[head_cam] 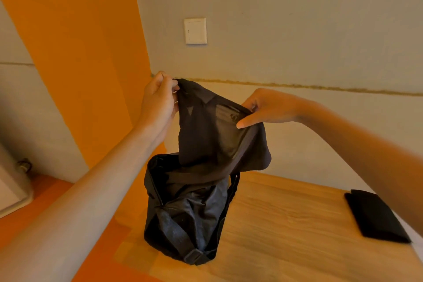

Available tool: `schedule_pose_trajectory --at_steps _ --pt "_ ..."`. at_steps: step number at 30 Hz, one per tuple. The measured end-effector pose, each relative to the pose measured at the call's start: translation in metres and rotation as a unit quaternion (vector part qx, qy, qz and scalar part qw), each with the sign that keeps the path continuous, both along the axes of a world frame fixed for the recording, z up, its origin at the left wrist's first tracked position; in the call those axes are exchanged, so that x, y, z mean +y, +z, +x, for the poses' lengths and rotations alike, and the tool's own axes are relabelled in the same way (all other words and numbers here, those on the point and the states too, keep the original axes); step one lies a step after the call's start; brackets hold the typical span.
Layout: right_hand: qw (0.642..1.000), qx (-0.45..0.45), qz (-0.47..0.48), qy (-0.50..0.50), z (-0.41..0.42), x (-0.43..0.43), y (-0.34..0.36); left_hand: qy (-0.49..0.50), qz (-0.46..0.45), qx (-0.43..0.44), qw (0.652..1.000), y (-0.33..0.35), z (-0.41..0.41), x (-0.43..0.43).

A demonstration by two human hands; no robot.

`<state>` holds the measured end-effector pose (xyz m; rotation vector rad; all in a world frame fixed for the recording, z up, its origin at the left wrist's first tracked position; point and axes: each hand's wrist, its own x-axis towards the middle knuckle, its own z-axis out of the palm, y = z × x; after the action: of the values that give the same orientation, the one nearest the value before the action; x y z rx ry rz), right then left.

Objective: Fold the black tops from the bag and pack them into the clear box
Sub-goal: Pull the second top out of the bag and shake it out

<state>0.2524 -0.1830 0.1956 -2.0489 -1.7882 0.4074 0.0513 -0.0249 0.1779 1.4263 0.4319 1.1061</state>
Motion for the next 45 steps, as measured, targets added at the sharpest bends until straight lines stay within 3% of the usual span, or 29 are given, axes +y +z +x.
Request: schedule_pose_trajectory --at_steps 7,12,22,27,31,37,41,45 --pt "0.994 0.106 0.015 0.022 0.012 -0.018 -0.013 -0.018 -0.092 -0.115 0.989 -0.001 -0.004 -0.007" --pt "0.988 0.153 0.004 0.019 0.015 -0.025 -0.018 0.016 -0.110 -0.115 0.987 -0.001 -0.002 -0.003" --pt "0.992 0.123 -0.016 -0.025 0.027 -0.045 -0.005 0.099 0.040 -0.022 0.994 0.010 0.008 0.010" --pt "0.996 0.041 -0.039 -0.065 0.047 -0.057 0.022 0.081 0.132 0.033 0.987 0.030 0.013 0.016" --pt "0.994 0.033 0.037 -0.096 0.065 -0.078 0.055 0.019 0.194 0.009 0.981 0.045 0.022 0.010" --pt "0.988 -0.016 0.092 -0.121 0.083 -0.106 0.089 0.050 0.309 0.041 0.949 0.053 0.042 0.001" --pt "0.981 -0.075 0.118 -0.134 0.091 -0.124 0.107 0.077 0.412 0.075 0.905 0.056 0.050 -0.004" --pt "0.978 -0.124 0.104 -0.130 0.095 -0.141 0.120 0.074 0.446 0.076 0.889 0.060 0.055 -0.015"
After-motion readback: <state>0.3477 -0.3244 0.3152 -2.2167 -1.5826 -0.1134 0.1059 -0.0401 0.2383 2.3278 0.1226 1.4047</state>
